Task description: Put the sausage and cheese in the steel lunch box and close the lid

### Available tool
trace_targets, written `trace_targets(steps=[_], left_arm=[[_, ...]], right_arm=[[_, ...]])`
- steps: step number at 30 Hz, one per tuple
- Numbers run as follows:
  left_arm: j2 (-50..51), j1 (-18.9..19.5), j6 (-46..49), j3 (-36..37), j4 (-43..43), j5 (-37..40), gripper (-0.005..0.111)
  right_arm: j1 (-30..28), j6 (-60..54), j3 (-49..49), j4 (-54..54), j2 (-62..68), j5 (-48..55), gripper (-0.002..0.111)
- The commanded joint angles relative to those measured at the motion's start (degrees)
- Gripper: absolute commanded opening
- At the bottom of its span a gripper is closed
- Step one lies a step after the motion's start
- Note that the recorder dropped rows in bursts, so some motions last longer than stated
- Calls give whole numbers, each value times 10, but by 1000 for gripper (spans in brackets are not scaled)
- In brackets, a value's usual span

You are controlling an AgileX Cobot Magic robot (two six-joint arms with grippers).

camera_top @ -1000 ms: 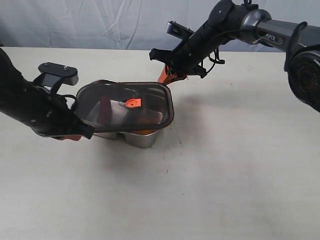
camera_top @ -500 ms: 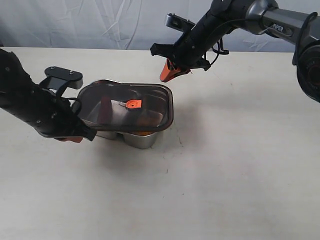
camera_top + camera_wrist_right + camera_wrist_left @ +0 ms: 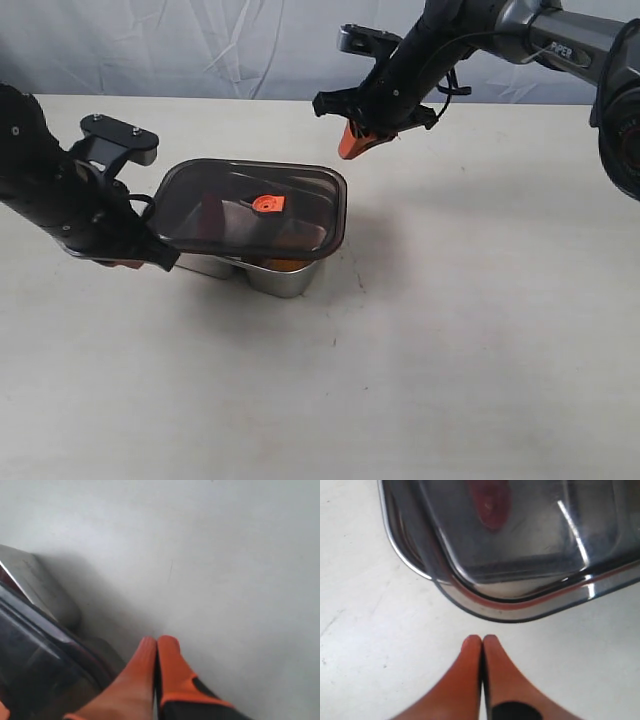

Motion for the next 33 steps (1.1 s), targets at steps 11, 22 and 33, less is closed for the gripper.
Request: trace_targets(steps=[11,22,33], left_arm=[[1,0,-23,-3,18,1,0],[1,0,-23,-3,15,-6,0],[1,0,-23,-3,19,-35,0]], right_arm=[[6,2,-3,-9,0,-7,-1],[20,2,-3,-9,6,38,-1],[20,2,-3,-9,-3,68,-1]])
